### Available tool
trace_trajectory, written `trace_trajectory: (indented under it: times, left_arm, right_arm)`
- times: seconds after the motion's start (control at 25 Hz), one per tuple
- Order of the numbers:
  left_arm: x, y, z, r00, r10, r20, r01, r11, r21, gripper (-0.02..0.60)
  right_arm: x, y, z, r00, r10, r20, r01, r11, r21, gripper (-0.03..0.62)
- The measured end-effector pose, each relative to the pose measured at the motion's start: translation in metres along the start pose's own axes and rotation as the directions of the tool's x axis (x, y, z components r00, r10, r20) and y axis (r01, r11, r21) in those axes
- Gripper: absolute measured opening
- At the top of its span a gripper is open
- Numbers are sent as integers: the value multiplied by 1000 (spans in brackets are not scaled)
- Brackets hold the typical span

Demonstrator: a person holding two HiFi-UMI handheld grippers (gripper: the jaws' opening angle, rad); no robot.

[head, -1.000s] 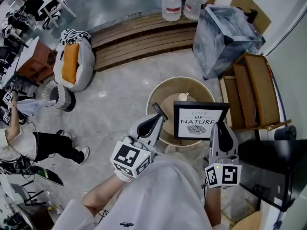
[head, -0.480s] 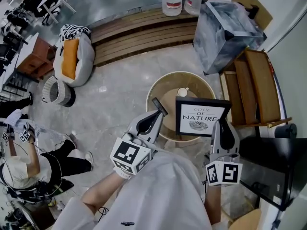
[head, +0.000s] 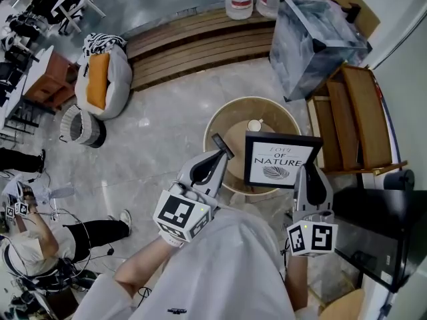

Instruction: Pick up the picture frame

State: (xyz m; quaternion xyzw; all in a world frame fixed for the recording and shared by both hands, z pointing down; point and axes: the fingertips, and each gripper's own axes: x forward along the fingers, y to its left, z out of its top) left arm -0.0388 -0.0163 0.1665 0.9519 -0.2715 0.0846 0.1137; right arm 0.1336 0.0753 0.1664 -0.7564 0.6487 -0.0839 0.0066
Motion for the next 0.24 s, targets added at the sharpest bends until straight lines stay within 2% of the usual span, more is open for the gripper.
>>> trace_trajectory:
  times: [0.24]
  left_arm:
    - [-7, -14, 3, 1000, -3, -8, 4, 1000, 4, -3]
  right_arm:
    - [-13, -3, 10, 1000, -1, 5, 1, 1000, -3, 61]
